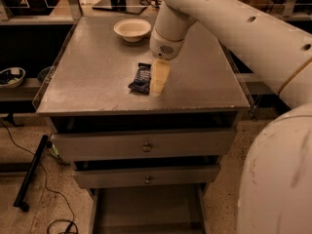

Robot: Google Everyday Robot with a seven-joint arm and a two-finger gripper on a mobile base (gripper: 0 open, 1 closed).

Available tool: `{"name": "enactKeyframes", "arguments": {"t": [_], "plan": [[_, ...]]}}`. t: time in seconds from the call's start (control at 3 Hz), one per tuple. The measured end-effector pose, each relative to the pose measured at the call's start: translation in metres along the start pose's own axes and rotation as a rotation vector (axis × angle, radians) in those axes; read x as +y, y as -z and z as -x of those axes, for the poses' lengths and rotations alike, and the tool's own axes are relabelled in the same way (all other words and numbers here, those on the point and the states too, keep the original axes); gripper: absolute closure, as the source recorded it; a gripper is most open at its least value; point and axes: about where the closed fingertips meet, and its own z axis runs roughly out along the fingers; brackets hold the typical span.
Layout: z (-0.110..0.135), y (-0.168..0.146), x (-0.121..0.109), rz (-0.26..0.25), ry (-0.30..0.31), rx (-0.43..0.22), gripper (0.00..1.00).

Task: Place rxbar blueberry into bottom drawer

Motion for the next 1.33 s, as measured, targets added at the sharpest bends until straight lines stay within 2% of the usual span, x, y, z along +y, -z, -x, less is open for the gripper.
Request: {"name": "enactKeyframes", "arguments": {"t": [0.33,1.0,1.33], "plan": [[0.021,-0.017,-0.022,0.000,0.025,-0.029,0.00],[0.023,-0.032,-0.020,0.039,0.018,-0.047,0.00],[0.023,-0.032,-0.020,0.039,0.018,-0.047,0.00]]}}
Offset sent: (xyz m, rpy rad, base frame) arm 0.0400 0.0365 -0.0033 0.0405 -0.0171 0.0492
